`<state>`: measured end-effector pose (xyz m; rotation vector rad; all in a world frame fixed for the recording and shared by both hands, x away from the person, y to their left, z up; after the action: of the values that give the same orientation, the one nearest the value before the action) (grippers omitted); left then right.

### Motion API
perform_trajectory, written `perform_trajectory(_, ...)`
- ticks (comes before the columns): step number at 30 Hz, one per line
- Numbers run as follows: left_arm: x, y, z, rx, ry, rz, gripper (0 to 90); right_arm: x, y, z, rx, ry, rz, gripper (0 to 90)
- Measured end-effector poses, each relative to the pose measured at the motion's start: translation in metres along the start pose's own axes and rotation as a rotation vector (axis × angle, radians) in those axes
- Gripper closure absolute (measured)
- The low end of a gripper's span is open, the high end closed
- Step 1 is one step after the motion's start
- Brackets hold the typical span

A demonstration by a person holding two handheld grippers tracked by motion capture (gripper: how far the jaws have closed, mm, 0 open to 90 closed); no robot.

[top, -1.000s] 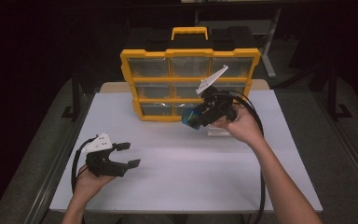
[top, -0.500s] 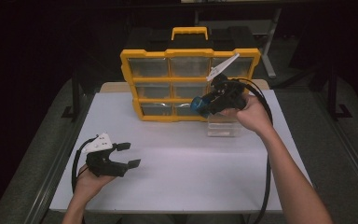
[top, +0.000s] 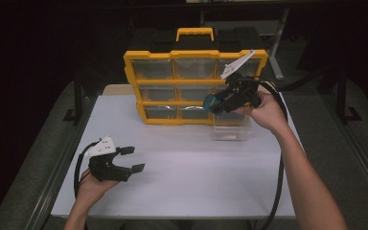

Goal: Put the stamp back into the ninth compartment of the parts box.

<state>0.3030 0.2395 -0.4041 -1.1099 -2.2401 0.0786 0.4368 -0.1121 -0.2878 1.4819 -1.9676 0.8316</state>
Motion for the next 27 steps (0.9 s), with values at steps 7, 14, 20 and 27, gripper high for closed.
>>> perform_trajectory(7, 0.000, 0.000, 0.000, -0.002, 0.005, 0.001, 23.4, 0.003, -0.007, 0.011, -0.019, 0.006, 0.003, 40.2)
perform_trajectory(14, 0.000, 0.000, 0.000, -0.001, 0.005, 0.002, 23.4, 0.004, -0.011, 0.019, -0.037, 0.010, 0.002, 40.2)
perform_trajectory(20, 0.000, 0.000, 0.000, -0.001, 0.005, 0.003, 23.4, 0.005, -0.015, 0.026, -0.044, 0.020, 0.007, 40.2)
perform_trajectory(27, 0.000, 0.000, 0.000, 0.003, -0.003, 0.006, 23.4, 0.008, -0.018, 0.035, -0.053, 0.027, 0.010, 40.2)
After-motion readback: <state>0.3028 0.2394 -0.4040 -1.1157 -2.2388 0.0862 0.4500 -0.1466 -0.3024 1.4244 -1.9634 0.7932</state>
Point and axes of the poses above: each handheld gripper's, and its own axes: x roughly backward along the jaws, z roughly out of its underside, y roughly to its left, the point moved 4 cm from there along -x, roughly forward along the jaws, and after that the axes turned 15 degrees about x, right-handed, at the moved point
